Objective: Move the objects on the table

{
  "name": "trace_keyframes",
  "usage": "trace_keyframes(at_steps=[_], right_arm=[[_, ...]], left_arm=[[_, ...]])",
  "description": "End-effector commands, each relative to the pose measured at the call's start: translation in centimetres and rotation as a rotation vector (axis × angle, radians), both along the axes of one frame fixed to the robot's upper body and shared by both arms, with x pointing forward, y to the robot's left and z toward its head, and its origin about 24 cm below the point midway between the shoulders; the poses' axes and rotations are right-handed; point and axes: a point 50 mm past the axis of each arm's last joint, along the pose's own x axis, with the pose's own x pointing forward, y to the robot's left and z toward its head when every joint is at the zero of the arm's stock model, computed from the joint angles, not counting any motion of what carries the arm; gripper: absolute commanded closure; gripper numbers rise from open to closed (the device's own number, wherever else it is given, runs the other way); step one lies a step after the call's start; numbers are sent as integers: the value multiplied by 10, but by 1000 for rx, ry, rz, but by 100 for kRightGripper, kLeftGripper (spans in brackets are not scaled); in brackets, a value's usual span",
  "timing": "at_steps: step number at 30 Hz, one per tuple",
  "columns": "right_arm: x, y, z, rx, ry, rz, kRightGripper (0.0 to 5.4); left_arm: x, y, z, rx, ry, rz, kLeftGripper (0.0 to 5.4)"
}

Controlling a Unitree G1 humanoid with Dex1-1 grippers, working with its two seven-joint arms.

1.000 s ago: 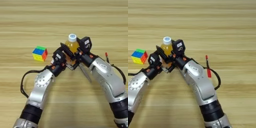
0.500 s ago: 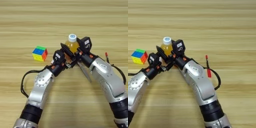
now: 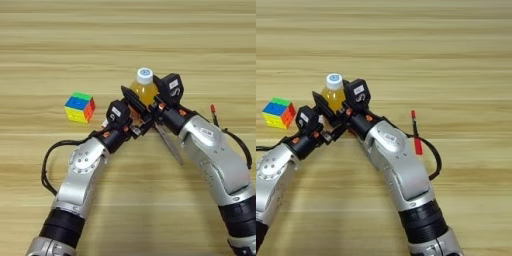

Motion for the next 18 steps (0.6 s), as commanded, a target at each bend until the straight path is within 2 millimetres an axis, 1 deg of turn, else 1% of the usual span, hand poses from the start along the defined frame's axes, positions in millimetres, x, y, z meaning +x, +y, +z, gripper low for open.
trace_keyframes(at_steps=[1, 6, 8, 10, 11, 16, 18], right_arm=[[3, -1, 5, 8, -25, -8, 190], [4, -2, 4, 7, -22, -16, 190], [5, -2, 3, 8, -21, -17, 153], [5, -2, 3, 8, -20, -19, 139], [5, -2, 3, 9, -20, -21, 122], [7, -3, 3, 15, -20, -30, 75], [7, -3, 3, 16, -19, -31, 48]], left_arm=[[1, 4, 3, -7, -2, 12, 200], [1, 5, 3, -12, 2, 16, 200], [2, 5, 3, -11, 4, 18, 200], [2, 6, 3, -11, 5, 20, 200], [2, 6, 3, -11, 6, 21, 200], [2, 7, 3, -9, 8, 25, 200], [3, 7, 3, -8, 8, 26, 200]])
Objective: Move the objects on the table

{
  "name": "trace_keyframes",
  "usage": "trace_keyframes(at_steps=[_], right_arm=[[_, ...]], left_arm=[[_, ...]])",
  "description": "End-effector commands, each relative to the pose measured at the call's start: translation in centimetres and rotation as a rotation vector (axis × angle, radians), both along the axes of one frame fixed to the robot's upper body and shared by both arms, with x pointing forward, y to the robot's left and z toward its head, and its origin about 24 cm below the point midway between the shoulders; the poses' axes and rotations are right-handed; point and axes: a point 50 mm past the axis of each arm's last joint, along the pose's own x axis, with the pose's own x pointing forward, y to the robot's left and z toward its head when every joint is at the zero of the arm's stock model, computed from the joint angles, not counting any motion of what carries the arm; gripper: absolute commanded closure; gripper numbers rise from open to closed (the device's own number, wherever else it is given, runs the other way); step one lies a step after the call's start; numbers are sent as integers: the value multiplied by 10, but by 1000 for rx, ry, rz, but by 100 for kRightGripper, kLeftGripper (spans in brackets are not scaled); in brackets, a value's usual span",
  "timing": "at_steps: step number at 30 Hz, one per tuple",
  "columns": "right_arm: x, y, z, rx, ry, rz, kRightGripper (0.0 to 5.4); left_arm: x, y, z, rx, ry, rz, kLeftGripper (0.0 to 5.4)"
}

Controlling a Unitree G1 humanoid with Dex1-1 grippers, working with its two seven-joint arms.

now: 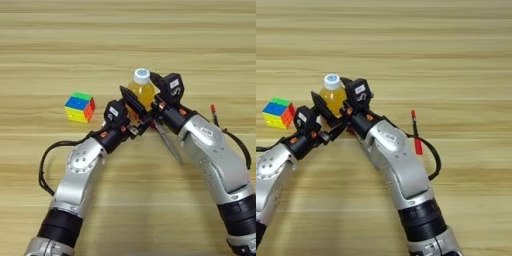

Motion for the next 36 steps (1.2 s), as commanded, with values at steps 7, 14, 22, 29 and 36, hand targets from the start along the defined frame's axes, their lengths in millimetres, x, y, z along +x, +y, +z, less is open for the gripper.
trace_keyframes(at_steps=[7, 14, 22, 29, 36], right_arm=[[6, -4, 5, 12, -21, -25, 0], [11, -13, 12, 32, -40, -64, 0], [20, -34, 19, 50, -72, -150, 0], [26, -44, 20, 54, -73, -196, 0], [25, -47, 24, 65, -89, -203, 0]], left_arm=[[2, 2, 5, -9, -16, 9, 200], [3, 7, 5, -7, -15, 23, 200], [3, 19, 0, 5, 1, 57, 200], [5, 26, -5, 9, 18, 85, 200], [4, 31, -8, 10, 28, 101, 200]])
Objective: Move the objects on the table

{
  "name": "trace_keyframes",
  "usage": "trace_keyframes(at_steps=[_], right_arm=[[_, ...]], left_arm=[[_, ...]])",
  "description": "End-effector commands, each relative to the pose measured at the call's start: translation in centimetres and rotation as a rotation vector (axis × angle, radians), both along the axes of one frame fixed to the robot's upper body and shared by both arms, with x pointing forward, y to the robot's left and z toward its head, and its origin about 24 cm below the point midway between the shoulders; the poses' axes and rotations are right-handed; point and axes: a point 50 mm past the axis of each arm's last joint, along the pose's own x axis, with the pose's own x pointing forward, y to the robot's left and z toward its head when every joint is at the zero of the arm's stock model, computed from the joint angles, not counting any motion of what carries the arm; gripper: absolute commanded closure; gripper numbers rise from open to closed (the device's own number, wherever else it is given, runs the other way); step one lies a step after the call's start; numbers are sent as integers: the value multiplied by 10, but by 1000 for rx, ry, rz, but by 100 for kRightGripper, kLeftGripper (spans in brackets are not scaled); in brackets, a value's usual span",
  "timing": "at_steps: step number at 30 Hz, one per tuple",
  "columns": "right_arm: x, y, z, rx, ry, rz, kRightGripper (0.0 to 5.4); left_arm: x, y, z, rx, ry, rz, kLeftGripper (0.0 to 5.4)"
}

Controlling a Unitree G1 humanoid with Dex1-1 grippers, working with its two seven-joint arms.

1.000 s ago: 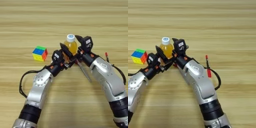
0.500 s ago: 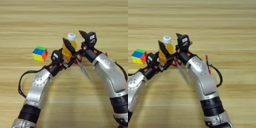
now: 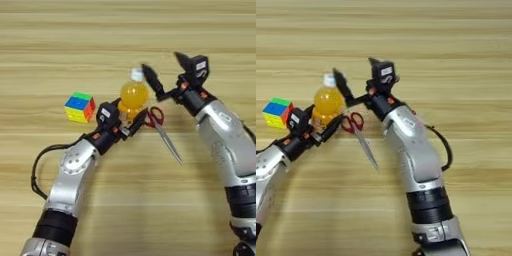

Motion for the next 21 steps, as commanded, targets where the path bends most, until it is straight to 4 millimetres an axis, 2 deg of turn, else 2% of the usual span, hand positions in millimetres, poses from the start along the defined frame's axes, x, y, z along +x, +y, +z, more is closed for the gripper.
trace_keyframes(at_steps=[1, 11, 21], right_arm=[[-1, 0, 6, 5, -27, 2, 0], [-9, 4, 22, 50, -97, 56, 0], [0, -13, 23, 57, -88, -22, 0]], left_arm=[[2, 5, 3, -13, -23, 19, 200], [2, 6, 3, -14, -23, 22, 200], [-2, 17, -1, -7, -14, 51, 200]])
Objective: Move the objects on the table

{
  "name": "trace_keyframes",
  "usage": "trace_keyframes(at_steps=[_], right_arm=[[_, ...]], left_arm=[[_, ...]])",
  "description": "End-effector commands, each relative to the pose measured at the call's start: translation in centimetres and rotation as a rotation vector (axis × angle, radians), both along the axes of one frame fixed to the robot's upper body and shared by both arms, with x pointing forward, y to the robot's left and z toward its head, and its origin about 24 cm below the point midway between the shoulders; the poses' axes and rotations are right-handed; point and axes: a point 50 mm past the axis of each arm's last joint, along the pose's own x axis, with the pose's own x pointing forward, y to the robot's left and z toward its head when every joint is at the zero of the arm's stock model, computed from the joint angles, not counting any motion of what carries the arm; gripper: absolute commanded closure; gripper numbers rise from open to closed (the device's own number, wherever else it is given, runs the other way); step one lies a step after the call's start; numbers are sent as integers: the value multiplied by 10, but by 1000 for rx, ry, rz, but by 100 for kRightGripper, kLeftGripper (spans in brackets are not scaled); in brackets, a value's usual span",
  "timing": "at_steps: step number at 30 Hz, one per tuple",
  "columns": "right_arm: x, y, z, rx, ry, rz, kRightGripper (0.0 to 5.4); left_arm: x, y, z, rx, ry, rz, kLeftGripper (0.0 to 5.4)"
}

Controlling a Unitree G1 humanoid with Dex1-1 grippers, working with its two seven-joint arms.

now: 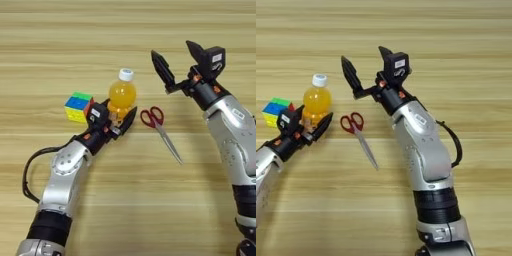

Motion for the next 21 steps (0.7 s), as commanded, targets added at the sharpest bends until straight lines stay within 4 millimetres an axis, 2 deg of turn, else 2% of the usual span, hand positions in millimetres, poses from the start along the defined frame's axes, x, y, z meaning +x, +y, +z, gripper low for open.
trace_keyframes(at_steps=[1, 21], right_arm=[[5, -7, 6, 8, -21, -29, 0], [9, -13, 3, 4, -13, -53, 0]], left_arm=[[-4, 8, 1, -8, -23, 17, 200], [-16, 41, -14, -11, -5, 138, 200]])
